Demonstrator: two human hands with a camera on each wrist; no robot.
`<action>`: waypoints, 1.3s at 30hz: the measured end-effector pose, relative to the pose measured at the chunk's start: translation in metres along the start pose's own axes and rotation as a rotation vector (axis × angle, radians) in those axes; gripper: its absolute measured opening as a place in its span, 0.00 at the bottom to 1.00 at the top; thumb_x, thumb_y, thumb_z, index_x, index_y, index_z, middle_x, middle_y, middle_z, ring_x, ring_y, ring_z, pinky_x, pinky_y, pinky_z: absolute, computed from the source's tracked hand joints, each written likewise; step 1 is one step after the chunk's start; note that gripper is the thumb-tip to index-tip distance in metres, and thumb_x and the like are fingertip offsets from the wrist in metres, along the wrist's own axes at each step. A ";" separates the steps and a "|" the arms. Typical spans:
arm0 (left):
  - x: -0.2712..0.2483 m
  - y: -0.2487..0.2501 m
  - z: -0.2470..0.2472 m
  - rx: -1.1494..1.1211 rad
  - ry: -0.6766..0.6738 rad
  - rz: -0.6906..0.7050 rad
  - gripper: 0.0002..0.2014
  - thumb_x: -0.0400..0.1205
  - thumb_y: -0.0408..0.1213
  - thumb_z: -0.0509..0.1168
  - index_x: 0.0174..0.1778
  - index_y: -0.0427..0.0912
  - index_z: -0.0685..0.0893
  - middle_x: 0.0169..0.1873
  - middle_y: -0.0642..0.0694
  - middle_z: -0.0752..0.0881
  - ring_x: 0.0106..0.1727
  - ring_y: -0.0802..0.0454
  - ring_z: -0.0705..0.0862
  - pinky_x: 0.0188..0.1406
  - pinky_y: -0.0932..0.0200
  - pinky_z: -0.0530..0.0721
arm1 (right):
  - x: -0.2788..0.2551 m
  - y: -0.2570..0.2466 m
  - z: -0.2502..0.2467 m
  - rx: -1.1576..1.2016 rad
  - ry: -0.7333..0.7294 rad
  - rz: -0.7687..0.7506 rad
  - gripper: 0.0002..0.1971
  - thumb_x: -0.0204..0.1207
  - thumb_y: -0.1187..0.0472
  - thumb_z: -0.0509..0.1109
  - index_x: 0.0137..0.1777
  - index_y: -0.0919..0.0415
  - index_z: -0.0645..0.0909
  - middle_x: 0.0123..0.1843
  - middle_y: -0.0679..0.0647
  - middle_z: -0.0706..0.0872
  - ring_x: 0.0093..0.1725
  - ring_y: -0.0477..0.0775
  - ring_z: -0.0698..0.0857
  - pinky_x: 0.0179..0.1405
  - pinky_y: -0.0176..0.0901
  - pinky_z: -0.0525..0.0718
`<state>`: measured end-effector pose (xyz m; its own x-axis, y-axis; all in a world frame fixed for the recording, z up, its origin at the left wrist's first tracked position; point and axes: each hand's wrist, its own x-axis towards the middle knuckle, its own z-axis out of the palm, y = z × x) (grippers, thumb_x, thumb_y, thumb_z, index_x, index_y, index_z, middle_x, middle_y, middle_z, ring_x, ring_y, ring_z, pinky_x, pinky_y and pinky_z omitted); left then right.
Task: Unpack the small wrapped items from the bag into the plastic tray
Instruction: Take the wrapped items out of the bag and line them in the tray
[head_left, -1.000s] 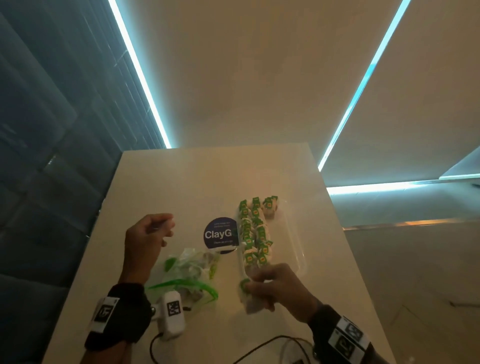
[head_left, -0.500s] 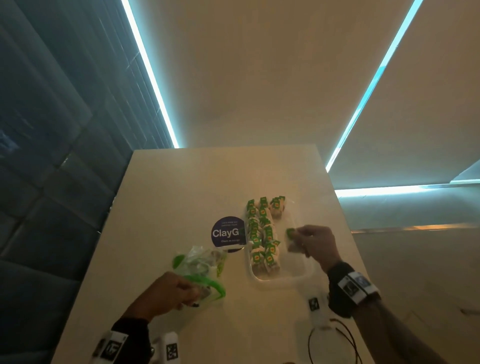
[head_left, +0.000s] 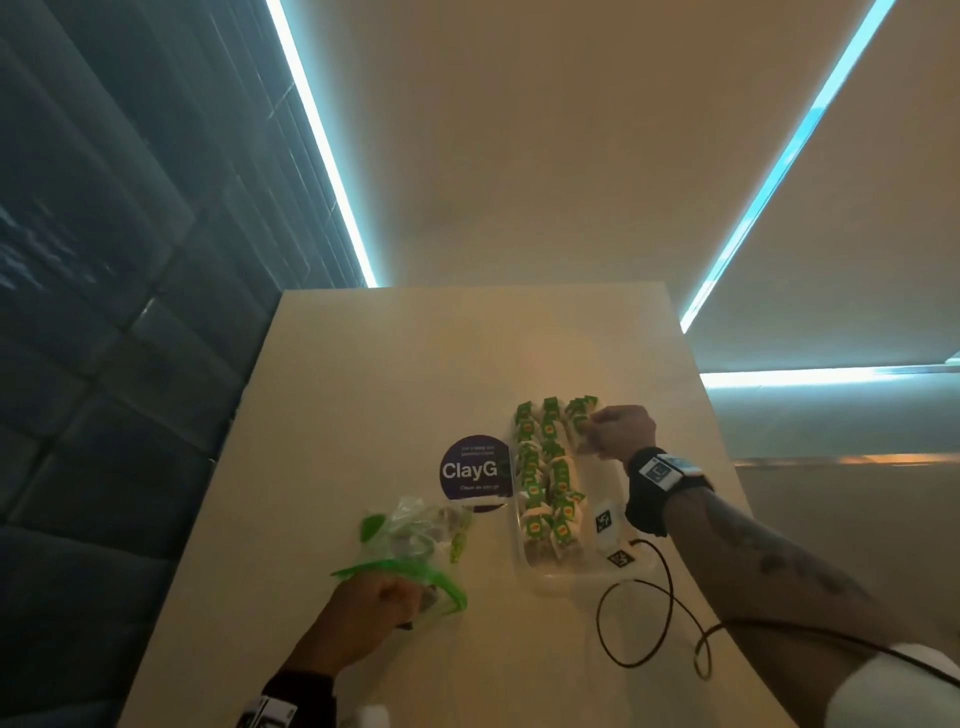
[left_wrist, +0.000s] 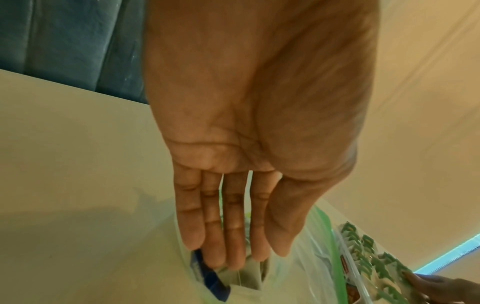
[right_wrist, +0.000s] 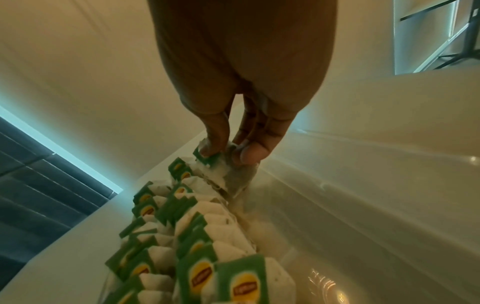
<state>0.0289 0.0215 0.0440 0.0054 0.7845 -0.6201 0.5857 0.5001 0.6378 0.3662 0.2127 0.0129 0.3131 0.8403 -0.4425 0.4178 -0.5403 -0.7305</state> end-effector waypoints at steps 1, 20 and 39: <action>0.000 -0.001 0.000 -0.003 -0.006 0.001 0.11 0.74 0.48 0.77 0.40 0.44 0.93 0.37 0.52 0.93 0.39 0.64 0.89 0.39 0.72 0.83 | 0.002 0.001 0.002 -0.003 0.007 0.002 0.09 0.71 0.59 0.81 0.48 0.63 0.90 0.43 0.60 0.92 0.41 0.59 0.91 0.38 0.47 0.91; 0.002 -0.010 0.021 0.008 0.120 0.024 0.05 0.76 0.42 0.74 0.34 0.55 0.91 0.34 0.53 0.91 0.39 0.62 0.88 0.48 0.59 0.88 | -0.010 0.011 0.030 -0.330 0.045 -0.010 0.16 0.75 0.52 0.71 0.52 0.66 0.86 0.50 0.64 0.89 0.49 0.66 0.88 0.52 0.58 0.89; 0.007 -0.009 0.042 0.349 0.333 0.133 0.14 0.81 0.52 0.66 0.55 0.48 0.87 0.51 0.48 0.89 0.53 0.51 0.86 0.46 0.63 0.76 | -0.205 -0.014 0.078 -0.529 -0.480 -0.709 0.09 0.80 0.55 0.70 0.56 0.56 0.87 0.50 0.53 0.90 0.39 0.42 0.82 0.39 0.27 0.76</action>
<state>0.0577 0.0074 0.0150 -0.1272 0.9361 -0.3279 0.8339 0.2799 0.4756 0.2293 0.0510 0.0731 -0.4827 0.8412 -0.2435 0.7362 0.2392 -0.6330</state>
